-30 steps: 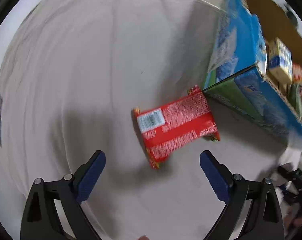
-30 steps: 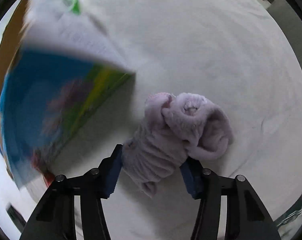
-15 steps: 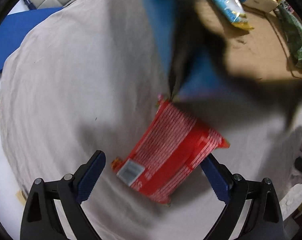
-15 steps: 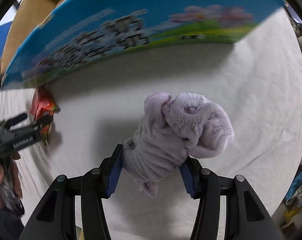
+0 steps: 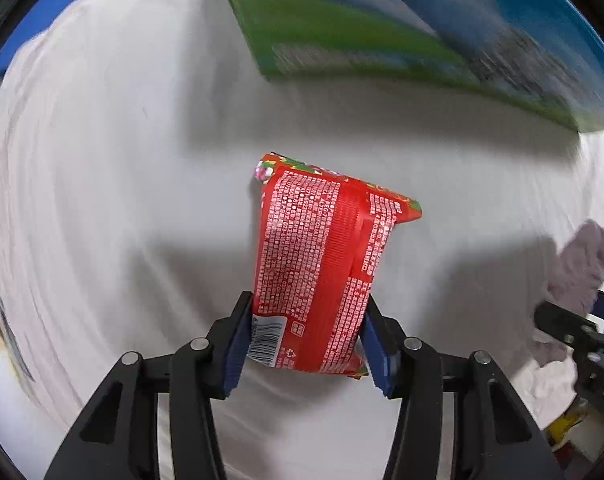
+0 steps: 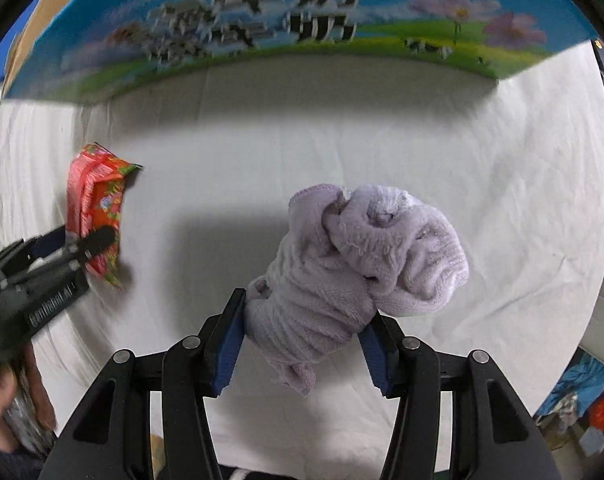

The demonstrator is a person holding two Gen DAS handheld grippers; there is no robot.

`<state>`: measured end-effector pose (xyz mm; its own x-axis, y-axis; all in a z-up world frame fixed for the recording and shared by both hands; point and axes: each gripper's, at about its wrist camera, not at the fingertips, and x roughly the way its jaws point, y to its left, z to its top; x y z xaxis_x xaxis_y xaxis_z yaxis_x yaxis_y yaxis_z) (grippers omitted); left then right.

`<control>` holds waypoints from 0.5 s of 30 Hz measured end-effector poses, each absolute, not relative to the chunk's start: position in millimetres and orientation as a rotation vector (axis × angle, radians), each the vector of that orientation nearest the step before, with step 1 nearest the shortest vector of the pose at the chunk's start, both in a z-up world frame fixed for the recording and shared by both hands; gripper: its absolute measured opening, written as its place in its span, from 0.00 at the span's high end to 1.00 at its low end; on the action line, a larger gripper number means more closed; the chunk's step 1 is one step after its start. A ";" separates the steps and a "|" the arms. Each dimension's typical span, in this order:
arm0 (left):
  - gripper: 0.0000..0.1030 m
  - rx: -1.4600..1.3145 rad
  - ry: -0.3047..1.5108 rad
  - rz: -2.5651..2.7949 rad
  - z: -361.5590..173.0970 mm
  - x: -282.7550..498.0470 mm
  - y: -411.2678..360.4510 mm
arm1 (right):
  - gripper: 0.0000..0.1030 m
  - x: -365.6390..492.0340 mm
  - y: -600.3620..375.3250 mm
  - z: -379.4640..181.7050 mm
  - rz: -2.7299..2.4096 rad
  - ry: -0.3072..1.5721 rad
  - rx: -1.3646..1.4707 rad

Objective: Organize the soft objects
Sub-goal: 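Grasp the red snack pack with left tool while right tool grasps lilac sock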

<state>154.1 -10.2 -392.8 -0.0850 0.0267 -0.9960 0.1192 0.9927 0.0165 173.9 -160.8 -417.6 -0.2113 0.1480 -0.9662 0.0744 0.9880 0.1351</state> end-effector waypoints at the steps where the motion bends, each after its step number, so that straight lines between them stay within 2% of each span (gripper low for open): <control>1: 0.54 0.108 1.662 -0.070 -393.3 148.3 -13.9 | 0.46 169.7 -161.3 -418.1 0.069 1.792 0.147; 5: 0.54 0.055 1.703 -0.044 -400.3 127.8 -34.0 | 0.46 160.6 -164.3 -426.5 0.058 1.812 0.125; 13: 0.48 0.132 1.675 -0.025 -406.8 121.5 -77.4 | 0.45 160.8 -172.3 -443.3 0.033 1.837 0.178; 15: 0.48 0.124 1.677 -0.026 -408.9 124.6 -68.4 | 0.45 161.5 -170.9 -444.2 0.028 1.837 0.174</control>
